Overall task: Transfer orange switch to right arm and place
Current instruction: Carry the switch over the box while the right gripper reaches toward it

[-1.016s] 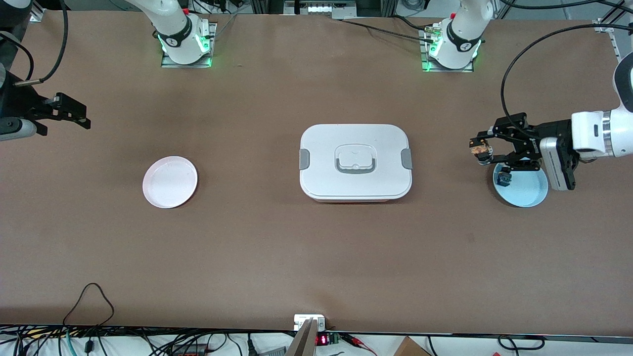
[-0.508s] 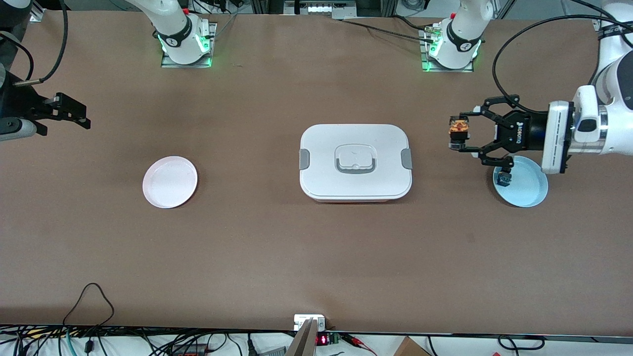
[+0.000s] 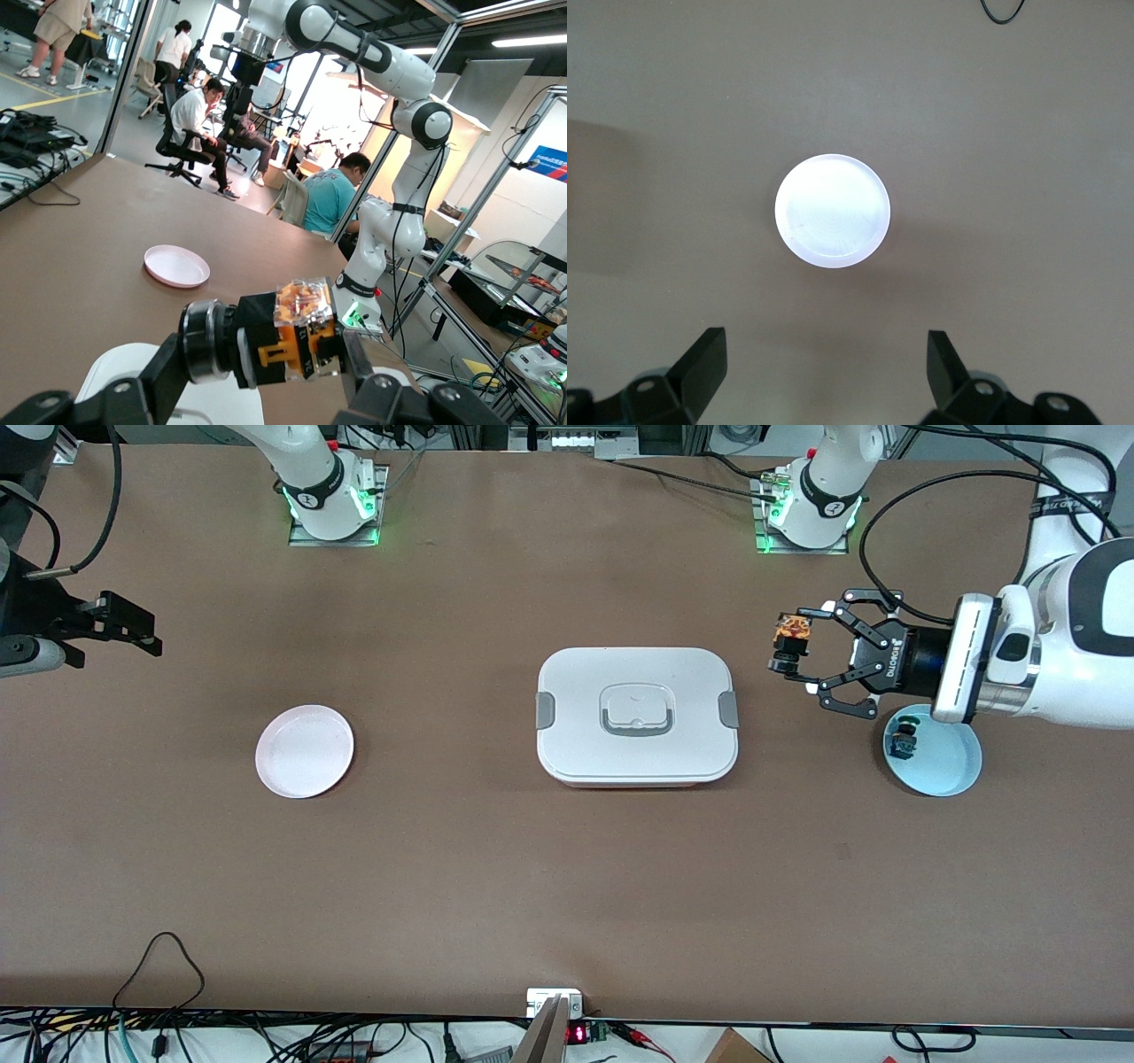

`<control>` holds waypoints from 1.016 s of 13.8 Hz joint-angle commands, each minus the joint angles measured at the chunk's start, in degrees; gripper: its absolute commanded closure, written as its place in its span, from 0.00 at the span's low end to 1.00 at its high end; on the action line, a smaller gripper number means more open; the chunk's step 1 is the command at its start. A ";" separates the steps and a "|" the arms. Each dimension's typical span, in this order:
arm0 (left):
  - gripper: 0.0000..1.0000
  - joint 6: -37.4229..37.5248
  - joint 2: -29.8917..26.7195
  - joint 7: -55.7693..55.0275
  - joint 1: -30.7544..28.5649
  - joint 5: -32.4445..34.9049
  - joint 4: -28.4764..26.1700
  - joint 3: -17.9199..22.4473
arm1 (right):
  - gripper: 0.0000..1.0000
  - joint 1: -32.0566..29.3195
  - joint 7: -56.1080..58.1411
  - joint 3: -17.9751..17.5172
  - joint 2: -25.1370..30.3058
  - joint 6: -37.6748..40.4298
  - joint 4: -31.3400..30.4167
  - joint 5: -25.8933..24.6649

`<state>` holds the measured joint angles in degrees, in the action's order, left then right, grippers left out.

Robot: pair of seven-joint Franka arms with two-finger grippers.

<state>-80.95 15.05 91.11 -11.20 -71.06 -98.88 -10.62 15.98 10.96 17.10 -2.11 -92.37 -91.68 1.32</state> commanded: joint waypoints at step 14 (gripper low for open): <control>1.00 2.29 6.84 9.60 11.02 -9.52 -0.08 0.43 | 0.00 -0.60 1.43 -0.58 -4.92 -0.19 -0.08 16.29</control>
<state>-79.19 21.17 98.19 -1.55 -77.98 -99.07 -10.68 15.66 11.48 16.38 -7.49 -94.75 -91.95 10.67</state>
